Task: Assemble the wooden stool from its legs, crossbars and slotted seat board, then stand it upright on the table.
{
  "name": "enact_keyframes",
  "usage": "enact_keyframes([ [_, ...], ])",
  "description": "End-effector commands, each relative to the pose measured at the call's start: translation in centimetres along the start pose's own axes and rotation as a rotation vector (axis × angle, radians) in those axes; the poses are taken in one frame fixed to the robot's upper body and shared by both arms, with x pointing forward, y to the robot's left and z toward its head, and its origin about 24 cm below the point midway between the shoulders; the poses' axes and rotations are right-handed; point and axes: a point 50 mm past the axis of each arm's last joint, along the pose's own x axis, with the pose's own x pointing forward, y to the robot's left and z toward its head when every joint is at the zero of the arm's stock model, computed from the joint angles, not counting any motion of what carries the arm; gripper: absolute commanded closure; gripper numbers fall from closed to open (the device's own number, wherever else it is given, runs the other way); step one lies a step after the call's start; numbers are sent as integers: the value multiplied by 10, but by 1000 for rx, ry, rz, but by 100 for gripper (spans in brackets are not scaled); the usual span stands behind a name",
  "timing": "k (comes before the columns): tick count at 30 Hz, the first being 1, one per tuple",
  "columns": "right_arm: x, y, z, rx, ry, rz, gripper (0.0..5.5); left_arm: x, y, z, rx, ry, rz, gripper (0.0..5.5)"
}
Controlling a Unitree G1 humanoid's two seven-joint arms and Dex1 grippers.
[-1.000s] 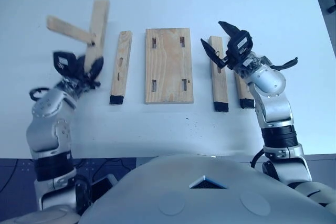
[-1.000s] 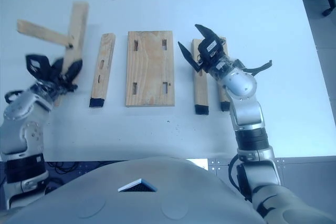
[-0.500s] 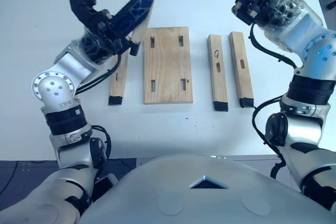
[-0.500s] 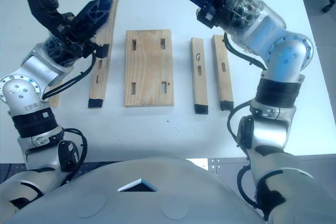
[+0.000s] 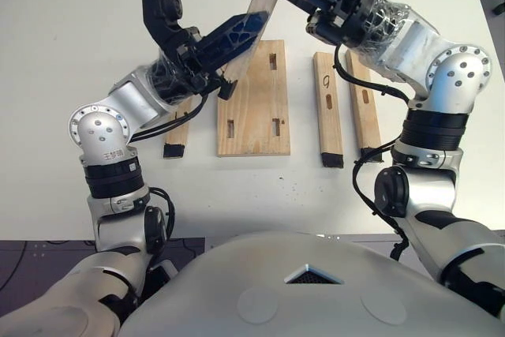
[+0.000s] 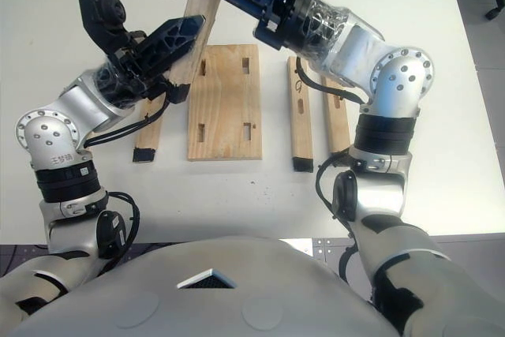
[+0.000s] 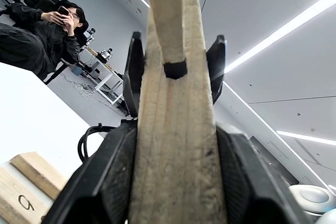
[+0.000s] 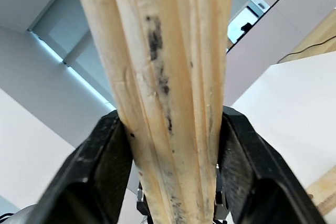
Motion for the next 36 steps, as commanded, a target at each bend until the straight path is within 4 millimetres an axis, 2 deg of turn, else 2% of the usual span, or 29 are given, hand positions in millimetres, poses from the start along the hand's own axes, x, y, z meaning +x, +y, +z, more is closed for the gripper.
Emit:
enact_keyframes([
  [1,-2,-3,4,11,-15,-26,336,1,0,3,13,11,2,350],
  [4,-3,-8,3,-3,-9,-62,337,-3,12,1,26,31,117,350],
  [5,-2,-9,3,-7,-10,-70,338,-5,14,0,28,47,133,314],
  [8,-4,-14,0,-17,-20,-99,340,-17,11,-7,27,104,143,276],
  [12,-15,-22,-6,-65,-20,-166,340,-45,8,-11,18,94,199,218],
  [15,-35,-27,-12,-191,18,-192,340,-75,15,-2,68,13,350,165],
  [18,-61,-32,-24,-291,72,-178,341,-102,22,21,106,-157,484,161],
  [21,-72,-31,-30,-326,99,-161,341,-115,23,41,159,-292,562,161],
  [25,-76,-30,-36,-362,123,-166,341,-126,22,51,188,-348,627,161],
  [36,-78,-45,-61,-439,179,-210,341,-129,30,37,145,-280,698,161],
])
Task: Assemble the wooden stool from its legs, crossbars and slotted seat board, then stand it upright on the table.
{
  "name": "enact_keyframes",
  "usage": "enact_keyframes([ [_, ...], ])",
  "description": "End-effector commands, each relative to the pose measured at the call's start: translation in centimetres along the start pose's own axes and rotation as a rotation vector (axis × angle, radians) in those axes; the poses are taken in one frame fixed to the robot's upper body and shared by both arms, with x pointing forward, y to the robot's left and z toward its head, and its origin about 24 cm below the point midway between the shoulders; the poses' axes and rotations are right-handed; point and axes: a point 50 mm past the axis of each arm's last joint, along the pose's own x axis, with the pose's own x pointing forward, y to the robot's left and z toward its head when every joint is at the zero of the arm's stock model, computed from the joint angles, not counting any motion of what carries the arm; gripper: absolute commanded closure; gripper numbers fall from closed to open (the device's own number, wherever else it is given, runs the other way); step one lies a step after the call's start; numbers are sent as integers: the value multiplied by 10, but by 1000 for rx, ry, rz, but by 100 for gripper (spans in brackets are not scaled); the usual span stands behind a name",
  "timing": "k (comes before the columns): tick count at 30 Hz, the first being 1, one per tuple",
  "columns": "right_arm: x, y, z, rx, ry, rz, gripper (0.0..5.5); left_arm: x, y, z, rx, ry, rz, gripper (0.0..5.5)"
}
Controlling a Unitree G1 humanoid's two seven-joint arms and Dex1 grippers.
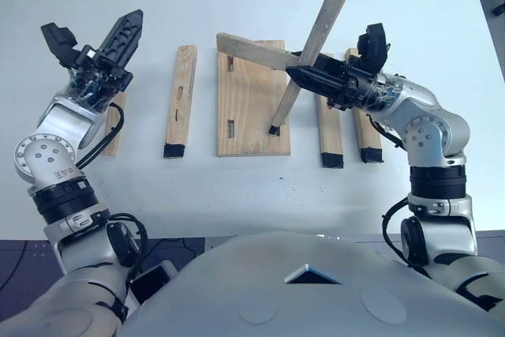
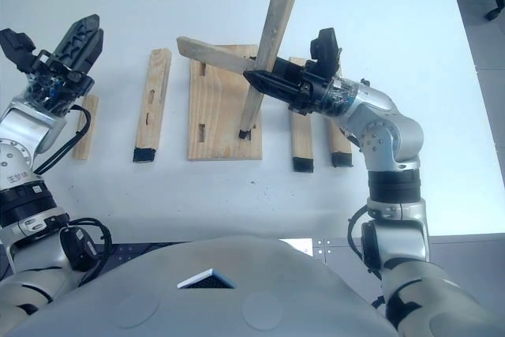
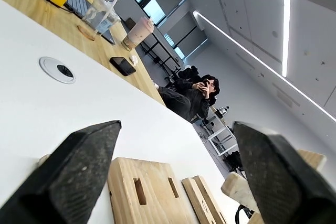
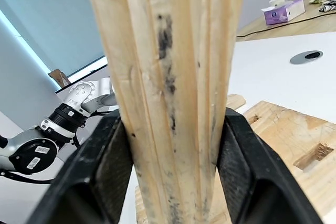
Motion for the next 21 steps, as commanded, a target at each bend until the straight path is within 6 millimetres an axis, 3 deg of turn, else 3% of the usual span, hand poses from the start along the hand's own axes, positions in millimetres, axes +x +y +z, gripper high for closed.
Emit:
enact_keyframes([
  [1,1,-1,-13,-19,41,-23,341,-1,4,-2,7,30,36,161],
  [5,-12,-6,-21,-123,222,-10,342,-2,5,-3,11,29,46,161],
  [10,-31,-11,-12,-207,417,61,344,-6,7,-14,14,7,58,161],
  [21,-26,-11,-12,-441,742,71,344,-8,6,-31,4,-8,68,161],
])
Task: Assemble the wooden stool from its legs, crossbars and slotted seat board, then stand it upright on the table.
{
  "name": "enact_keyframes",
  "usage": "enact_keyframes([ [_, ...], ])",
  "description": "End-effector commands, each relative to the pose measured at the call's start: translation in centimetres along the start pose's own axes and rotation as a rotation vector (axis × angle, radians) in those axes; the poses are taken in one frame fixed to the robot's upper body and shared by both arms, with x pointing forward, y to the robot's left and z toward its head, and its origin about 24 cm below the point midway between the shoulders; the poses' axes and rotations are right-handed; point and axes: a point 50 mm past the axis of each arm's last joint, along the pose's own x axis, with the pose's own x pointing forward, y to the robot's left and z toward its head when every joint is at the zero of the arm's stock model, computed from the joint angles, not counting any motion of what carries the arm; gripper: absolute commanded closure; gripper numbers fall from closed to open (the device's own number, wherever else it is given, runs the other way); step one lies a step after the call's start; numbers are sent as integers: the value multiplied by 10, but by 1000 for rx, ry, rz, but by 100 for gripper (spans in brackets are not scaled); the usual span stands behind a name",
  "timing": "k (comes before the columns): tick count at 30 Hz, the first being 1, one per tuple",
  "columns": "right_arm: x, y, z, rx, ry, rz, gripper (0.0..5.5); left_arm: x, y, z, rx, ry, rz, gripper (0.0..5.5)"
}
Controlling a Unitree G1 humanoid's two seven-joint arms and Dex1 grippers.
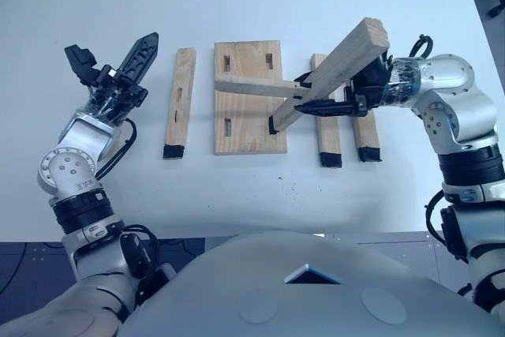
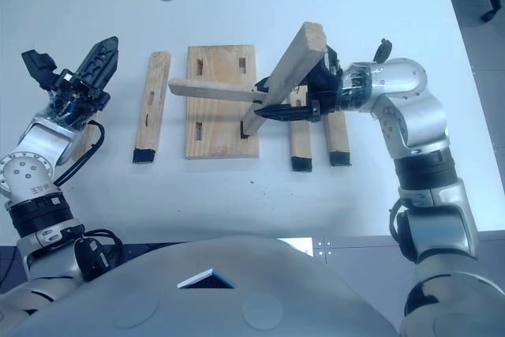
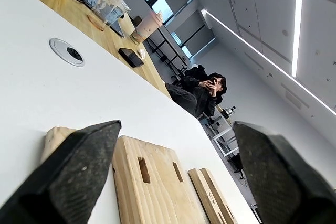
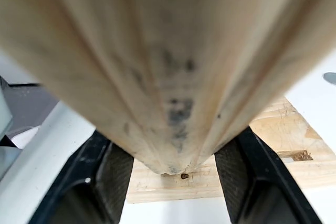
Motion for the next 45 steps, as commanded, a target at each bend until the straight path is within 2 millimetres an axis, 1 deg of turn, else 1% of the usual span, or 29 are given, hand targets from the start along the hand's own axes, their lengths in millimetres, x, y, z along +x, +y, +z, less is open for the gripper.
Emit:
enact_keyframes([
  [1,-2,8,-36,87,374,-69,344,0,0,-4,24,4,24,161],
  [4,10,11,-24,161,421,-77,345,-1,0,-4,22,-5,30,161],
  [8,18,14,-13,170,476,-59,345,2,-1,-7,15,-17,25,161],
  [11,11,14,-19,185,514,-84,345,3,1,-7,15,-28,33,161],
  [13,2,20,-23,214,513,-50,345,2,4,-6,17,-31,42,161],
  [15,-8,24,-14,254,458,-3,345,2,5,-6,17,-35,47,161],
  [17,-16,23,-2,256,405,9,345,2,5,-4,18,-39,49,161],
  [19,-20,21,5,240,365,23,345,3,5,-4,22,-42,49,161],
  [21,-20,17,8,205,329,14,345,5,3,-3,26,-42,41,161],
  [23,-19,12,9,190,290,-23,345,7,2,-3,28,-42,36,161],
  [25,-20,11,5,139,302,-40,345,8,2,-3,33,-39,37,161],
  [26,-20,12,2,100,320,-42,309,8,3,-3,34,-39,38,161],
  [30,-18,23,-14,-110,366,-96,243,9,3,-1,41,-39,44,161],
  [33,-16,34,-23,-188,363,-110,243,7,4,0,44,-41,56,161],
  [38,-18,38,-23,-187,324,-138,243,7,4,-1,43,-36,66,161],
  [42,-27,32,-11,-105,223,-174,243,5,5,-2,40,-36,74,161],
  [45,-34,24,3,-26,132,-174,243,6,4,-3,38,-37,74,161],
])
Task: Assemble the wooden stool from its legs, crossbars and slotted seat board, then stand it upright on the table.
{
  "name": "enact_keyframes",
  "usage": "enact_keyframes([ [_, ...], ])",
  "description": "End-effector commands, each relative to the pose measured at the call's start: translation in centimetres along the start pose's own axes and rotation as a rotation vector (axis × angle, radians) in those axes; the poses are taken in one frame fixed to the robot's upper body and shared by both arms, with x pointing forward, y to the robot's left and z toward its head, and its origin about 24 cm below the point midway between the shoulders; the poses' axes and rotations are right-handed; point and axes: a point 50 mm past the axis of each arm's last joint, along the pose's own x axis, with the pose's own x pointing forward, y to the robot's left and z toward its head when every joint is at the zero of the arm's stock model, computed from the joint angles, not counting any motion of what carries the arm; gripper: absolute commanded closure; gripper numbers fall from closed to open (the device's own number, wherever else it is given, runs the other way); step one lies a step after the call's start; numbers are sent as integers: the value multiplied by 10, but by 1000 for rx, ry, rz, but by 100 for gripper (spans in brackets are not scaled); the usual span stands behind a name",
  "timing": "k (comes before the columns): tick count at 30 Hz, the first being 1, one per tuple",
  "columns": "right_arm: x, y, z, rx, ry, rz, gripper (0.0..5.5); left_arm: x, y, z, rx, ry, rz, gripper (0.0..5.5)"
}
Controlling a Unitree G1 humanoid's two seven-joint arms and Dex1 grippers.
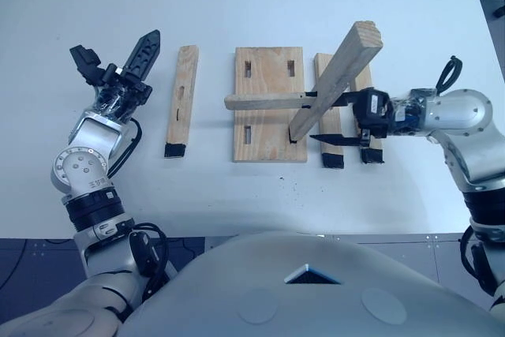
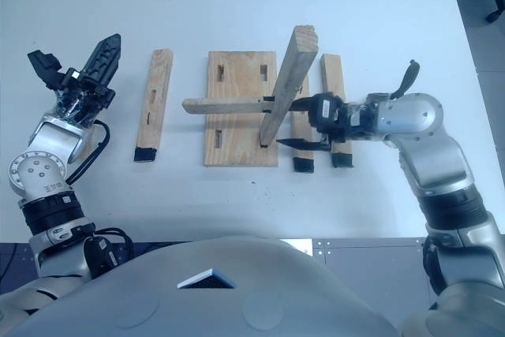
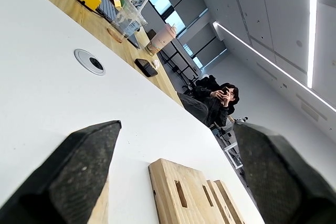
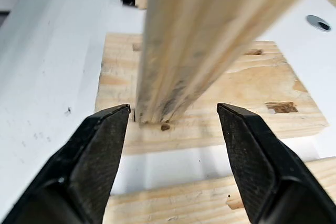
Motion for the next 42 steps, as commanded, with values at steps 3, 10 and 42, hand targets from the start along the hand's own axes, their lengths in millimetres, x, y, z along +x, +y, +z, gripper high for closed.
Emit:
enact_keyframes([
  [3,-10,-14,23,87,-114,45,243,1,0,2,-26,-25,4,161],
  [10,-9,-20,34,124,-169,69,290,3,0,5,-40,-40,0,161],
  [42,-14,0,-3,160,125,-331,199,0,5,-7,-18,-28,41,161],
])
